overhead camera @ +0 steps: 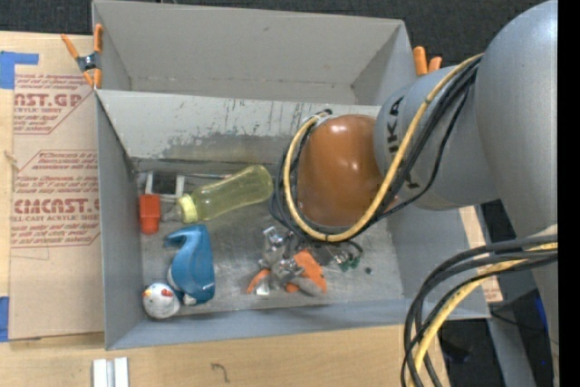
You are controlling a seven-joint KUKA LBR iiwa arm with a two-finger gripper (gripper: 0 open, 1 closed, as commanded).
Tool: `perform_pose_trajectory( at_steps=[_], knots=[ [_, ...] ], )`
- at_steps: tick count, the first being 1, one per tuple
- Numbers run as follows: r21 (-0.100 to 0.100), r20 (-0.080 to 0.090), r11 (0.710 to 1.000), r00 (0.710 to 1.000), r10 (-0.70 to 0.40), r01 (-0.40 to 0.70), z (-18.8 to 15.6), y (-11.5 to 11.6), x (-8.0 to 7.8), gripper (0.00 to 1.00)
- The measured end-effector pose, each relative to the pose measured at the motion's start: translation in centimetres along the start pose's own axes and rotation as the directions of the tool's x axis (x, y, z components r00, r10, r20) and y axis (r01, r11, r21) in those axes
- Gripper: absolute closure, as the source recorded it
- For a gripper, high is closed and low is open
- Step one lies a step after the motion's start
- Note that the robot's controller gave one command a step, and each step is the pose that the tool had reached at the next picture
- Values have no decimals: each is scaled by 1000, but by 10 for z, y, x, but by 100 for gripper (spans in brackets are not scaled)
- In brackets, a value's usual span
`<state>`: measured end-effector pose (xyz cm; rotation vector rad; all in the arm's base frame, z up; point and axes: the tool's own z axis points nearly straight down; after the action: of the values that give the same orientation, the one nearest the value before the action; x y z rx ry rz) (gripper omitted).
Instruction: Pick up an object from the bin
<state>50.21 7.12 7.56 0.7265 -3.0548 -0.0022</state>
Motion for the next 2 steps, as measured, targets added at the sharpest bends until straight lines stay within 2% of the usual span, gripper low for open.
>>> perform_pose_trajectory(
  at_steps=[2],
  knots=[
    [1, 0, 1000, 1000, -21, 21, -2, 4, -4, 100]
  ],
)
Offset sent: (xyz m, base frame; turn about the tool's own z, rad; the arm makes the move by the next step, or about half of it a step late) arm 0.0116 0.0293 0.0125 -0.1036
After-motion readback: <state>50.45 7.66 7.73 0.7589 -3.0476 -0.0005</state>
